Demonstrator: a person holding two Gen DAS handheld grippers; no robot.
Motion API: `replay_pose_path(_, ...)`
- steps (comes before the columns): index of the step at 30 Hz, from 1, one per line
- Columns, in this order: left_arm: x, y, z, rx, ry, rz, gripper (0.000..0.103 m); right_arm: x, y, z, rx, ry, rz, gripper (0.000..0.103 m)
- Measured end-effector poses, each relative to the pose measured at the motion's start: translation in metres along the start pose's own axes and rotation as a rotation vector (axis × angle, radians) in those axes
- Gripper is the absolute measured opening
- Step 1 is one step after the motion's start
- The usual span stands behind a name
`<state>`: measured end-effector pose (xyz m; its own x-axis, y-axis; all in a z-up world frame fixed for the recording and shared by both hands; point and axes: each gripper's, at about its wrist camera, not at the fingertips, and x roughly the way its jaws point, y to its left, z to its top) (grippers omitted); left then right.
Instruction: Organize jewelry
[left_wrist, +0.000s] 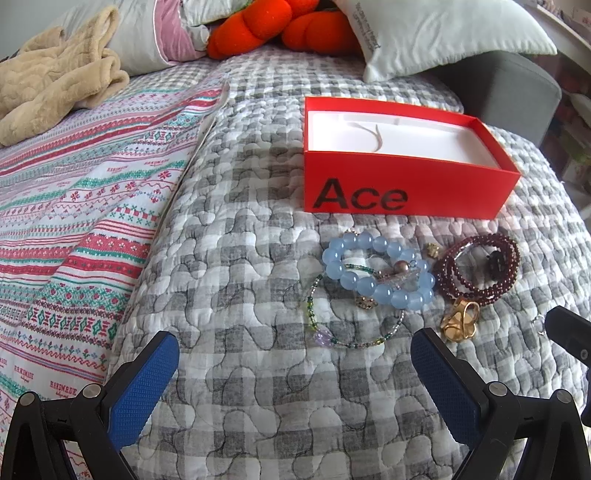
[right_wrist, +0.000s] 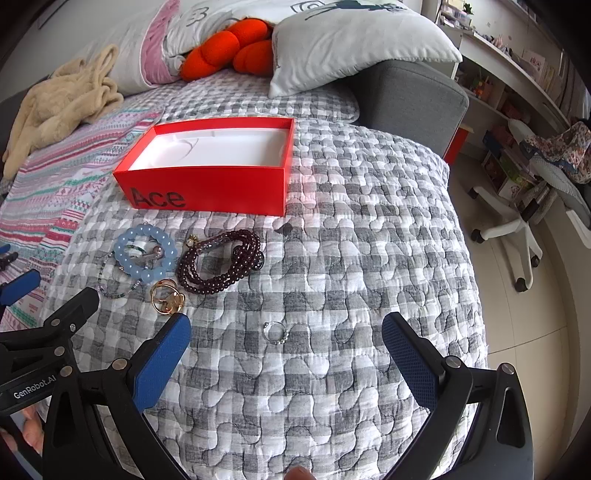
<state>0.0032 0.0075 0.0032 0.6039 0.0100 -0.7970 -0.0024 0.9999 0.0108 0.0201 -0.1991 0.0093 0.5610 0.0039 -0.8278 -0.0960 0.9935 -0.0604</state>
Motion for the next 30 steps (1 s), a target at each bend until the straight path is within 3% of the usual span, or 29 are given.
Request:
replay_pose_path(10,-0.009,0.003,0.008,0.024,-0.031,-0.049,0.103,0.002,-0.001,0.012,-0.028,0.016,0.030,0.103)
replay_pose_path(18,0.005,0.024,0.040,-0.033,0.065,-0.123,0.101,0.007,-0.001,0.028,-0.046,0.056,0.121,0.103)
replay_pose_path(23,0.032,0.023,0.056,-0.070,0.146,-0.226,0.074,0.013,-0.005,0.043,-0.030,0.087,0.208,0.103)
replay_pose_path(25,0.044,0.021,0.057,-0.092,0.176,-0.259,0.057,0.016,-0.007,0.048,-0.019,0.102,0.240,0.099)
replay_pose_path(30,0.068,0.015,0.059,-0.118,0.230,-0.245,0.042,0.030,-0.015,0.054,0.013,0.136,0.263,0.093)
